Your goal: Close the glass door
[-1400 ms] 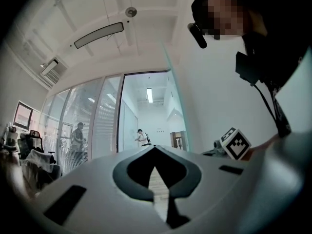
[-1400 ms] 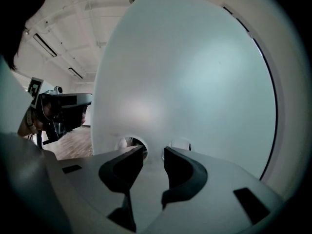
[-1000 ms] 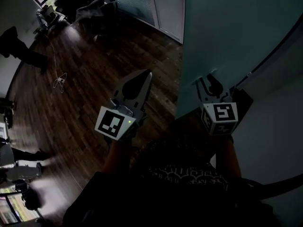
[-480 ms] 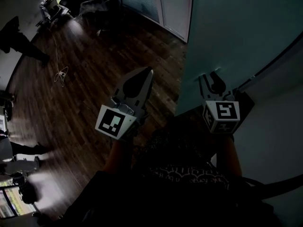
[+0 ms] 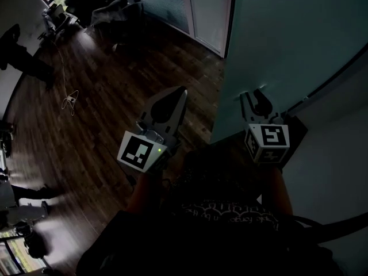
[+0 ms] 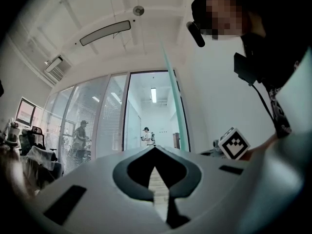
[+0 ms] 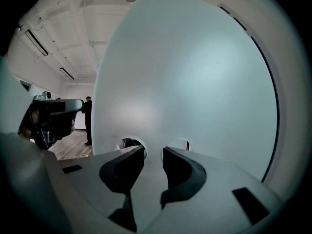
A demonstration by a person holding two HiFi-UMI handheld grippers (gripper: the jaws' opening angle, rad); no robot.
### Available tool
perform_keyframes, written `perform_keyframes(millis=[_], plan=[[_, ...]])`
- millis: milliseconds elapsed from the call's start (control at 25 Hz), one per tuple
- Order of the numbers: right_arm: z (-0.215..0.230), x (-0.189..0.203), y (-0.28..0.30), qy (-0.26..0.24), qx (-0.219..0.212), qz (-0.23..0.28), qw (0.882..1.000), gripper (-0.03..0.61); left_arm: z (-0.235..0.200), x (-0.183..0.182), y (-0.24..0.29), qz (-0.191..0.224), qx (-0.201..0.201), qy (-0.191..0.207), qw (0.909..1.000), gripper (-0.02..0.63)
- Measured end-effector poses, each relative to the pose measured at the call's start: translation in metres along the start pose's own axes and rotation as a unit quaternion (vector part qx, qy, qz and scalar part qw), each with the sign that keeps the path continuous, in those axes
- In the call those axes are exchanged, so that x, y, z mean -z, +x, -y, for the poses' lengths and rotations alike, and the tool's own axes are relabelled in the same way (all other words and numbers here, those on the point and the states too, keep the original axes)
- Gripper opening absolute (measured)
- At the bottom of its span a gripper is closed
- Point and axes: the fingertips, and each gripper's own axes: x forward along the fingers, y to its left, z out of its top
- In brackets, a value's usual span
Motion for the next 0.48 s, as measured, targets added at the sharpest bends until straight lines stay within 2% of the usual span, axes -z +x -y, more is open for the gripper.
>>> perform_keyframes(millis=[240, 480], plan=[[0.002, -0.016, 0.068, -0.002, 0.014, -0.009, 1.0, 0.123, -0.067, -0.001, 0.038, -0.004, 0.016, -0.009, 0.9998, 0.002], [0.003, -0.025, 0.097, 0.002, 0.036, -0.003, 0.999, 0.123, -0.103, -0.002, 0.05, -0.006, 0.025, -0.007, 0.9996, 0.002]])
